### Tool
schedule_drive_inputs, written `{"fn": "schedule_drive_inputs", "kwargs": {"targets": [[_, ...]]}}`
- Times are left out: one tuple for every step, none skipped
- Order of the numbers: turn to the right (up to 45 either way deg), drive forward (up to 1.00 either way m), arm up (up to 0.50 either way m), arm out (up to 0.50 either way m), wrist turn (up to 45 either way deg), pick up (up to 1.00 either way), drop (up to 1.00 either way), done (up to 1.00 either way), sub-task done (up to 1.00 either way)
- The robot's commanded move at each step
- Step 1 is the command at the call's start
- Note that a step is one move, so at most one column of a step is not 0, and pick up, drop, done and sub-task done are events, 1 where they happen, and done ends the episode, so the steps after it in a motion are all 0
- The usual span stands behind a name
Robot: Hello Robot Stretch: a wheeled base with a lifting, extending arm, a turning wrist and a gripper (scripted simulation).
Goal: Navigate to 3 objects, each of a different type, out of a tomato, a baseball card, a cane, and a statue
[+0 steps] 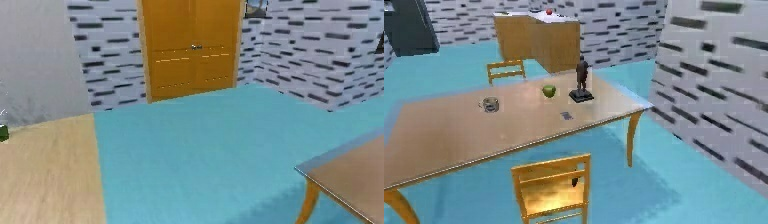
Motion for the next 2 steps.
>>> {"fn": "schedule_drive_inputs", "kwargs": {"targets": [[0.0, 1.00, 0.00, 0.00, 0.0, 0.00, 0.00, 0.00, 0.00], [9.0, 0.00, 0.00, 0.00, 0.0, 0.00, 0.00, 0.00, 0.00]]}}
